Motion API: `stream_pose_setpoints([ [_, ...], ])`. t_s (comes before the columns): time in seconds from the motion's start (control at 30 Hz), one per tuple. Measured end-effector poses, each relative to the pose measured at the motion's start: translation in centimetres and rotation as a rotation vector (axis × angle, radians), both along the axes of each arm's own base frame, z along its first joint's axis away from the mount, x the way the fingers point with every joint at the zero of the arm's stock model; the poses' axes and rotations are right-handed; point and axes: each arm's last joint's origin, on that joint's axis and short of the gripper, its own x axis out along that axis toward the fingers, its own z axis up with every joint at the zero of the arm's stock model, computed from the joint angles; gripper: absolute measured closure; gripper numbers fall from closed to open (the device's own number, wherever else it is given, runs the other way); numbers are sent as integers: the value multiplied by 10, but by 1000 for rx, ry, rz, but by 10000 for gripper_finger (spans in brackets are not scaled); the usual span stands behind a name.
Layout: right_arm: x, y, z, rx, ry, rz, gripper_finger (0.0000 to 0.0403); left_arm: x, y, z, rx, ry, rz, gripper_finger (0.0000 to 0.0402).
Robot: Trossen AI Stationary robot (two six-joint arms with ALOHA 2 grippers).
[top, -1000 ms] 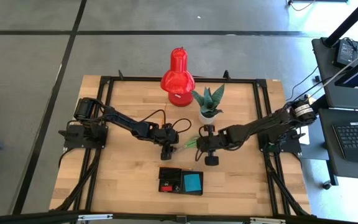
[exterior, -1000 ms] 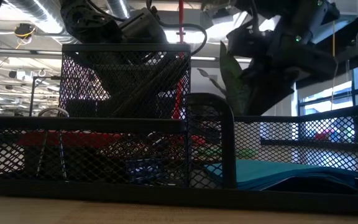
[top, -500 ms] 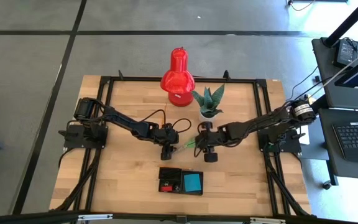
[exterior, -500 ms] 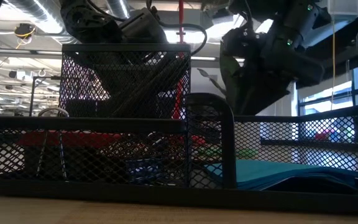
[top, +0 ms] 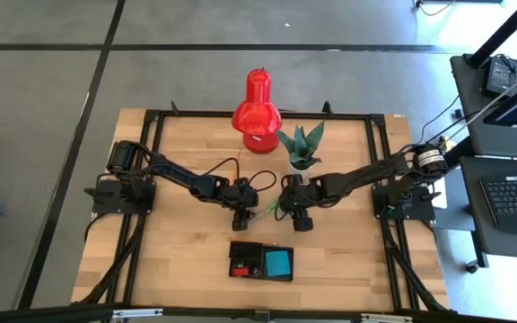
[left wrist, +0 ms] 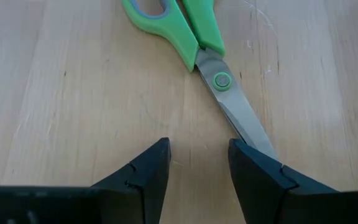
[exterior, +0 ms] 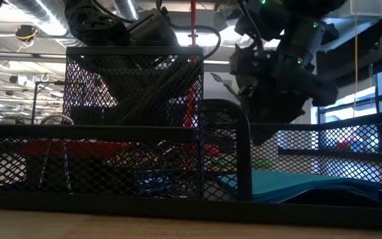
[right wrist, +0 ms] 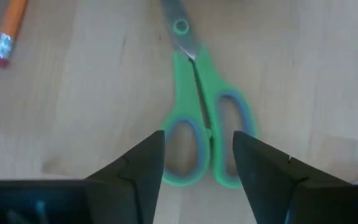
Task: Pick and place office supplies into organizer
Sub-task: Put the green scissors into the desk organizer
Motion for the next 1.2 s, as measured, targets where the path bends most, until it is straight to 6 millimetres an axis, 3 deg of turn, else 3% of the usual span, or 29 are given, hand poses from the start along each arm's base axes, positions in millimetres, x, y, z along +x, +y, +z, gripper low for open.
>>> stream_pose_setpoints([
  [0.3, 1, -8, -2, 12, 11, 23, 210, 0, 0, 0, 0, 0, 0, 243],
  [0.87, 9, -20, -41, 79, 132, 6, 211, 0, 0, 0, 0, -2, 0, 245],
  [1.2, 15, -23, -51, 107, 121, 13, 265, 1, 0, 0, -1, -10, 0, 245],
])
